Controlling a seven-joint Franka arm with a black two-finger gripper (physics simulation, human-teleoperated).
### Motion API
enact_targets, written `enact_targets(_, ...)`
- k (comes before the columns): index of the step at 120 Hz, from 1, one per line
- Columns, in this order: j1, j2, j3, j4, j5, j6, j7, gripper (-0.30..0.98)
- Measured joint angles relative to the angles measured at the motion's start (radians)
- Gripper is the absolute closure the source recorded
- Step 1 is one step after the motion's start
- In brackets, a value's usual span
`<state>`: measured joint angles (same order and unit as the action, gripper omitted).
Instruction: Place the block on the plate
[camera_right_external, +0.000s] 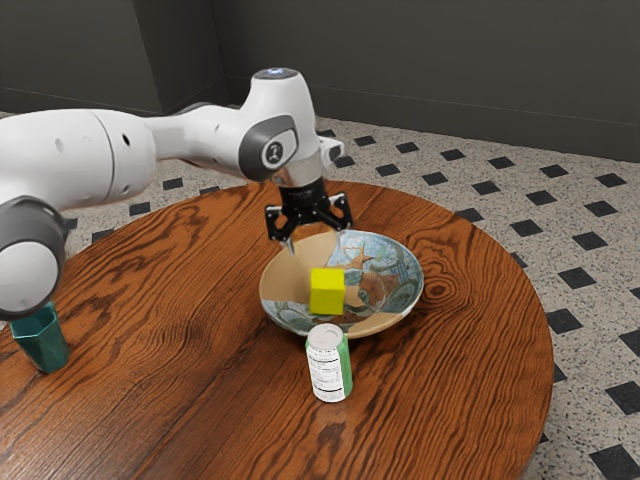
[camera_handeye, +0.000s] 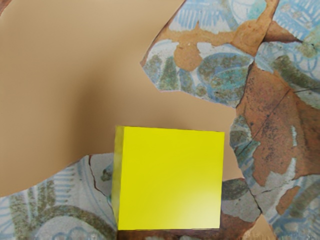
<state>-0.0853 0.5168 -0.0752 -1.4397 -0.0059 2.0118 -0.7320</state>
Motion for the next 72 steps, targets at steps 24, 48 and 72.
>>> enact_targets(24, -0.001, -0.117, 0.014, -0.082, 0.004, -0.028, 0.040, 0.02)
enact_targets(48, 0.001, -0.196, 0.080, -0.086, 0.044, -0.071, 0.194, 0.01)
enact_targets(72, 0.001, -0.358, 0.094, -0.224, 0.076, -0.109, 0.326, 0.00)
